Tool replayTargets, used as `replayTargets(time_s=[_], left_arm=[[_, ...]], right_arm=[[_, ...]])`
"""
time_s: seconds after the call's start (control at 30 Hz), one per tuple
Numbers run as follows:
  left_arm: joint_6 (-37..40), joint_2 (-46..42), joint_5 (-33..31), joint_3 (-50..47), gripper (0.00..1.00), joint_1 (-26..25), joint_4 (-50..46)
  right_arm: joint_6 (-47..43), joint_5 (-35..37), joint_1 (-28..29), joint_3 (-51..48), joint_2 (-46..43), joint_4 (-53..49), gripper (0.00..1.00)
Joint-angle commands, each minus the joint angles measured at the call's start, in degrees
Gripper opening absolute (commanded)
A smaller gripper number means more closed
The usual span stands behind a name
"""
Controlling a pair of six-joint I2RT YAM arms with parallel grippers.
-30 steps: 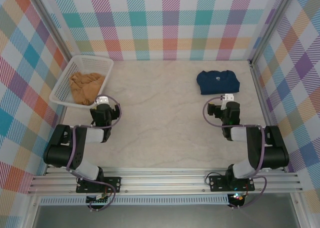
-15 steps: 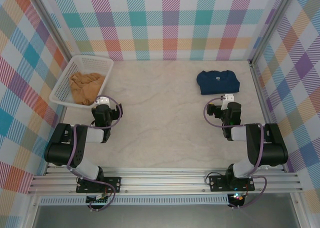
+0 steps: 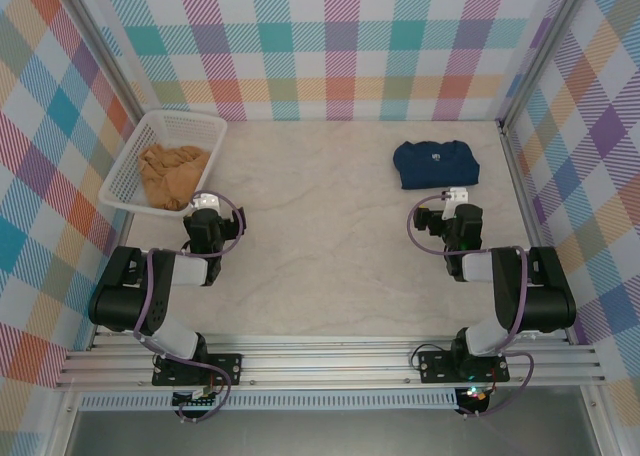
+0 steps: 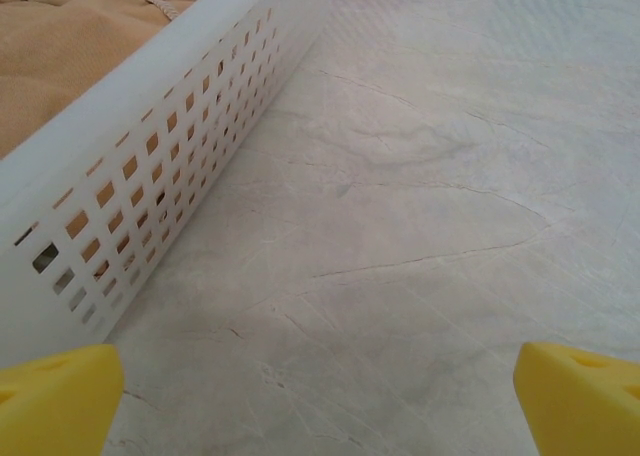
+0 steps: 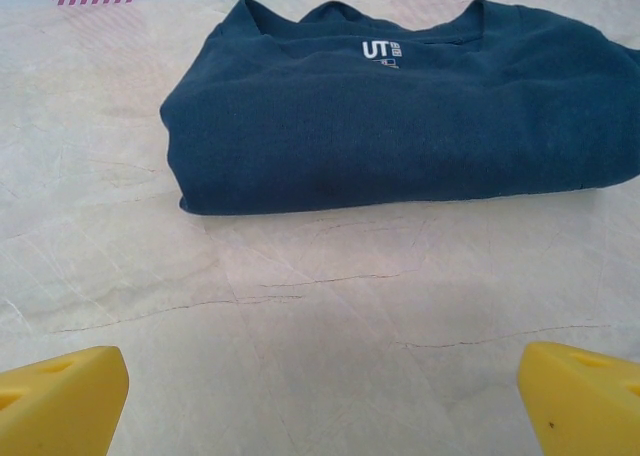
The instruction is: Fold the inside-out t-shirt
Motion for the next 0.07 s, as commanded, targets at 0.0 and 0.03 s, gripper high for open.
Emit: replayTargets(time_s=[0.0, 0.03], left_arm=[[0.48, -0.01, 0.44, -0.53, 1.0, 0.69, 2.21], [0.47, 0.0, 0.41, -0.49, 1.0, 0.65, 2.21]], right_arm=[[0.69, -1.33, -0.15, 0.13, -0.18, 1.94, 1.0], [0.77, -1.42, -0.25, 0.18, -0.12, 2.0, 1.0]])
